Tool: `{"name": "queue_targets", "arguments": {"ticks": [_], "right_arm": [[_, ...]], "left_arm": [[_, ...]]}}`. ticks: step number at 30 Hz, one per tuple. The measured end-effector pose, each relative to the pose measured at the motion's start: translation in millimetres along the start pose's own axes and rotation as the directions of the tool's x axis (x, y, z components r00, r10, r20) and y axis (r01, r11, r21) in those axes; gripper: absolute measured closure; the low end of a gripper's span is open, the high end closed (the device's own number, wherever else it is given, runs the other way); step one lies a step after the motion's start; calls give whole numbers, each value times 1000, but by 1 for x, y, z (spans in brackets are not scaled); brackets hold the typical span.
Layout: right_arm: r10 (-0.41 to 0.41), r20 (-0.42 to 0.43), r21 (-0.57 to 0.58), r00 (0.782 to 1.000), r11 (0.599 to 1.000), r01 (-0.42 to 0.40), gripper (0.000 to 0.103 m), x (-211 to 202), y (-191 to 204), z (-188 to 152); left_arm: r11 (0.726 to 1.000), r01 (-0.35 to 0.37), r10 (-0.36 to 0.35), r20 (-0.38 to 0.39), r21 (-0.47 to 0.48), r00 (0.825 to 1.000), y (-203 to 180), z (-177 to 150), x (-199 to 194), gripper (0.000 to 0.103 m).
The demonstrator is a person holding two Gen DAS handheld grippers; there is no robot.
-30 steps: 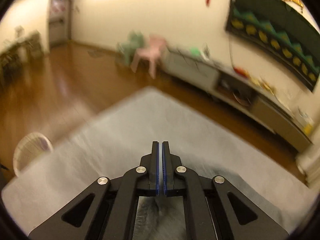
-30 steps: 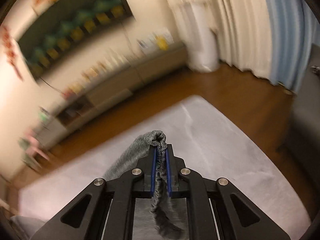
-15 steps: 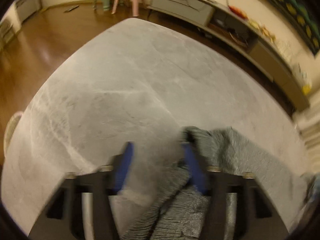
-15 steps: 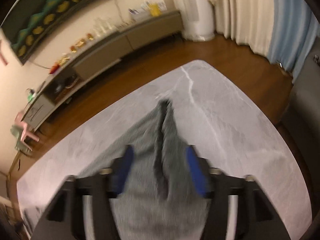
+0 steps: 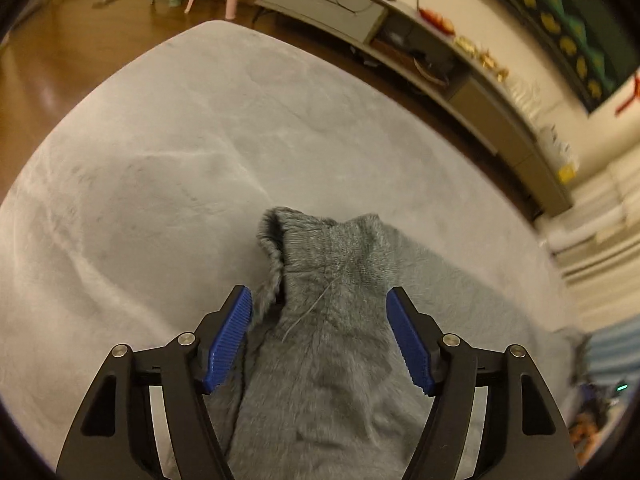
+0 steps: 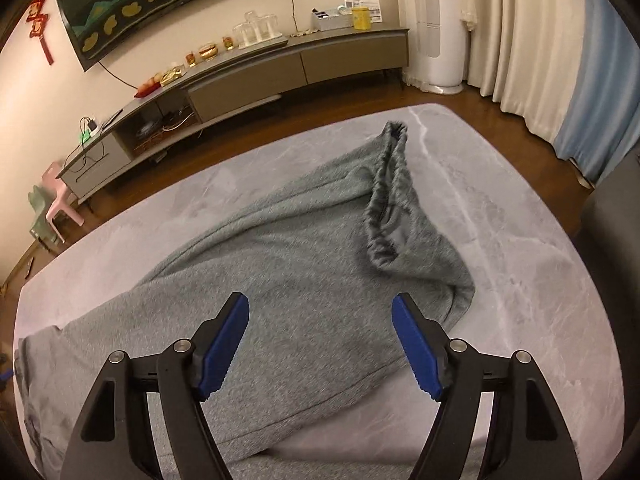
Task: Fold clothes
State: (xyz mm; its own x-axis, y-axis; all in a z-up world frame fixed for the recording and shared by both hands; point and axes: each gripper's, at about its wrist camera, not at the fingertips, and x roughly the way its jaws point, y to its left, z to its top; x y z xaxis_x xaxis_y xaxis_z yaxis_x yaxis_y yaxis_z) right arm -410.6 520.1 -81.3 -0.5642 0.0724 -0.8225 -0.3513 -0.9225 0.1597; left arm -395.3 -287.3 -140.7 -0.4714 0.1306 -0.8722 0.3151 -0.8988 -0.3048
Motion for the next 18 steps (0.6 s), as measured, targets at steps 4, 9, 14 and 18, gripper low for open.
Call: {"name": "queue_targets", "arguments": {"ticks": [4,9,14,18], "right_arm": [[-25,-8,-3,1000,1000,25,28,-1,-3,-5],[-65,-23,6,998,998,65,28,5,-15,-5],[-98,-32,4,995,995,98,28,8,-21,-2],[-66,-1,-138,998,988,65,23,4,20,12]], "left_arm": [[992,-33,20,101,125,995,-23,-4,-1,93],[988,157,-146,376,-1,915,16,27,-104,94],[988,146,-119,341,-54,932,44,26,-98,94],[989,146,-137,303,-10,943,28,21,-76,94]]}}
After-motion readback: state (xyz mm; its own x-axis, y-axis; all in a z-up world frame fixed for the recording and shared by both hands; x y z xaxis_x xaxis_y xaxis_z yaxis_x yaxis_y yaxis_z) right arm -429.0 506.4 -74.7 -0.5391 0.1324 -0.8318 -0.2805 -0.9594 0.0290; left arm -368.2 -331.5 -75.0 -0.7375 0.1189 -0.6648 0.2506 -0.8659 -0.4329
